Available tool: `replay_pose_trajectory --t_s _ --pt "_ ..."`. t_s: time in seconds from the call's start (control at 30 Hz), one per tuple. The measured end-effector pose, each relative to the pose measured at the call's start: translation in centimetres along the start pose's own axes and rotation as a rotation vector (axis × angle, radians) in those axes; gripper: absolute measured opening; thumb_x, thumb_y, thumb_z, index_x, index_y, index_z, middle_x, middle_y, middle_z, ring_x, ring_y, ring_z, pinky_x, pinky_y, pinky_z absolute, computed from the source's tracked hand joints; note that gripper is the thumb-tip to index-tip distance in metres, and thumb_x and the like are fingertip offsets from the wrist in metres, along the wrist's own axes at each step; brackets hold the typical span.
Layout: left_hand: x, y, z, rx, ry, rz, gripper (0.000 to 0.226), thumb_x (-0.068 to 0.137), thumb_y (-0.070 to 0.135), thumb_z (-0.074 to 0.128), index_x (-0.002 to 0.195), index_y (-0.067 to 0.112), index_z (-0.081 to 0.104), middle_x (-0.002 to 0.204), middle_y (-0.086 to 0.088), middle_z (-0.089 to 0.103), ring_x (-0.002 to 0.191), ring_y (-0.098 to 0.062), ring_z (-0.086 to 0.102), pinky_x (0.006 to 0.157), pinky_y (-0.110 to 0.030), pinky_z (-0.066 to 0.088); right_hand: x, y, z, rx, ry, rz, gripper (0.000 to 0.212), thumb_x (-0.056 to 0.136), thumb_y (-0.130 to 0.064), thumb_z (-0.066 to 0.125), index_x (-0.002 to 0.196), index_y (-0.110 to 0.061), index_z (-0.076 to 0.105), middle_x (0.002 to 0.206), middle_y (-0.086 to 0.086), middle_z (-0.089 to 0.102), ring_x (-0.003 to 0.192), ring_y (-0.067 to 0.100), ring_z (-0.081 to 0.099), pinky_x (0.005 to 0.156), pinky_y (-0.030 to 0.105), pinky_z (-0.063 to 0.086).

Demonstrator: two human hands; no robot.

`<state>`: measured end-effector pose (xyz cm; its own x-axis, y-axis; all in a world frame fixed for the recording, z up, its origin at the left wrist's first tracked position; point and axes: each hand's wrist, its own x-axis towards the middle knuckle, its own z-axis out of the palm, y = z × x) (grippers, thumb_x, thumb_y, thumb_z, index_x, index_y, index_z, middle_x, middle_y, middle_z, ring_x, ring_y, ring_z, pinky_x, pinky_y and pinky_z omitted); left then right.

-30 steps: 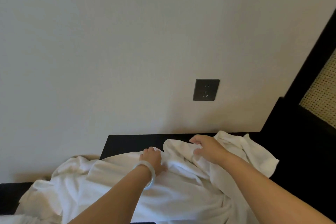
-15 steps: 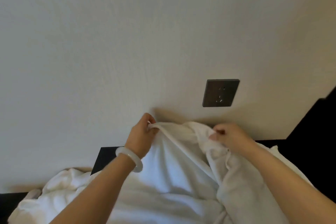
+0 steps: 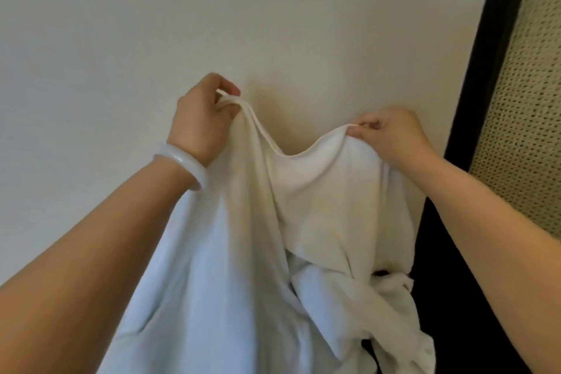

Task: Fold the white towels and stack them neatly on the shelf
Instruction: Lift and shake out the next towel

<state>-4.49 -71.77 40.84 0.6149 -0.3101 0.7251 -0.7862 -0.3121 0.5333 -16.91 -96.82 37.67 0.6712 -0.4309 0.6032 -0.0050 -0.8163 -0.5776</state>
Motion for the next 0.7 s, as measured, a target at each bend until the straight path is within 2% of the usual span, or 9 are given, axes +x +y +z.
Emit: replay_pose_trajectory --t_s 0.07,0.13,0.23,0.3,0.37,0.47,0.53,0.63,0.7 --pt "2.7 3.7 0.0 0.009 -0.012 0.037 0.018 0.091 0.011 0.057 0.107 0.019 0.059 0.080 0.004 0.058 0.070 -0.007 0.054 0.057 -0.009 0.036 1.9 -2.2 -1.5 -0.042 0.061 0.021 0.017 0.085 -0.017 0.072 0.078 -0.002 0.072 0.064 0.010 0.060 0.062 0.012 0.048 0.056 0.019 0.034" --pt "3.8 6.1 1.5 0.075 -0.124 0.036 0.024 0.091 0.015 0.058 0.115 0.017 0.058 0.100 -0.004 0.063 0.088 -0.018 0.060 0.070 -0.020 0.041 2.9 -4.1 -1.9 0.005 0.061 0.110 0.019 0.082 -0.013 0.072 0.069 -0.001 0.064 0.060 0.006 0.046 0.058 0.012 0.039 0.054 0.026 0.031" --pt "0.9 6.5 5.8 0.190 -0.430 -0.007 0.039 0.091 0.020 0.061 0.129 0.017 0.054 0.123 -0.008 0.059 0.113 -0.024 0.056 0.084 -0.024 0.038 1.4 -5.1 -0.3 0.285 -0.116 0.332 0.024 0.082 -0.002 0.071 0.064 -0.006 0.055 0.055 0.005 0.049 0.042 0.011 0.045 0.046 0.022 0.037" --pt "-2.5 5.1 8.6 0.138 -0.623 -0.078 0.041 0.092 0.025 0.063 0.129 0.013 0.054 0.126 -0.008 0.060 0.116 -0.026 0.056 0.089 -0.026 0.041 -0.8 -4.5 1.6 0.430 -0.235 0.468 0.024 0.083 0.006 0.069 0.066 -0.005 0.055 0.050 0.005 0.056 0.034 0.009 0.052 0.038 0.020 0.043" --pt "-5.9 2.9 10.5 0.011 -0.727 -0.175 0.032 0.092 0.023 0.065 0.119 0.006 0.061 0.118 -0.013 0.065 0.113 -0.030 0.060 0.095 -0.032 0.046 -3.4 -3.3 3.3 0.484 -0.348 0.515 0.021 0.085 0.010 0.065 0.071 -0.004 0.056 0.052 0.007 0.059 0.038 0.010 0.057 0.041 0.023 0.050" --pt "-10.0 -0.7 11.6 -0.103 -0.751 -0.364 0.011 0.091 0.020 0.064 0.096 0.011 0.065 0.086 -0.004 0.066 0.085 -0.023 0.062 0.078 -0.030 0.048 -7.4 -0.6 5.3 0.580 -0.435 0.548 0.018 0.085 0.010 0.065 0.093 -0.003 0.056 0.079 0.015 0.064 0.060 0.016 0.066 0.055 0.022 0.057" --pt "-12.2 -3.2 11.8 -0.063 -0.692 -0.476 0.013 0.093 0.022 0.059 0.089 0.010 0.062 0.079 -0.004 0.060 0.077 -0.020 0.057 0.070 -0.029 0.044 -10.5 1.7 6.4 0.599 -0.455 0.580 0.020 0.086 0.009 0.065 0.099 -0.003 0.056 0.088 0.018 0.066 0.067 0.018 0.067 0.060 0.022 0.057" --pt "-14.9 -7.1 11.7 -0.092 -0.587 -0.699 0.024 0.093 0.022 0.058 0.113 0.008 0.057 0.101 -0.013 0.063 0.096 -0.031 0.061 0.083 -0.037 0.049 -16.2 6.1 7.9 0.368 -0.525 0.628 0.012 0.088 0.006 0.063 0.090 -0.006 0.061 0.083 0.013 0.066 0.066 0.016 0.063 0.058 0.019 0.054" --pt "-16.9 -9.4 11.2 -0.268 -0.538 -0.926 0.053 0.089 0.021 0.068 0.136 0.012 0.043 0.119 -0.018 0.060 0.108 -0.035 0.061 0.095 -0.045 0.050 -20.3 9.9 9.4 0.096 -0.652 0.582 0.011 0.087 -0.001 0.064 0.084 -0.012 0.063 0.083 0.005 0.066 0.074 0.016 0.062 0.063 0.021 0.051"
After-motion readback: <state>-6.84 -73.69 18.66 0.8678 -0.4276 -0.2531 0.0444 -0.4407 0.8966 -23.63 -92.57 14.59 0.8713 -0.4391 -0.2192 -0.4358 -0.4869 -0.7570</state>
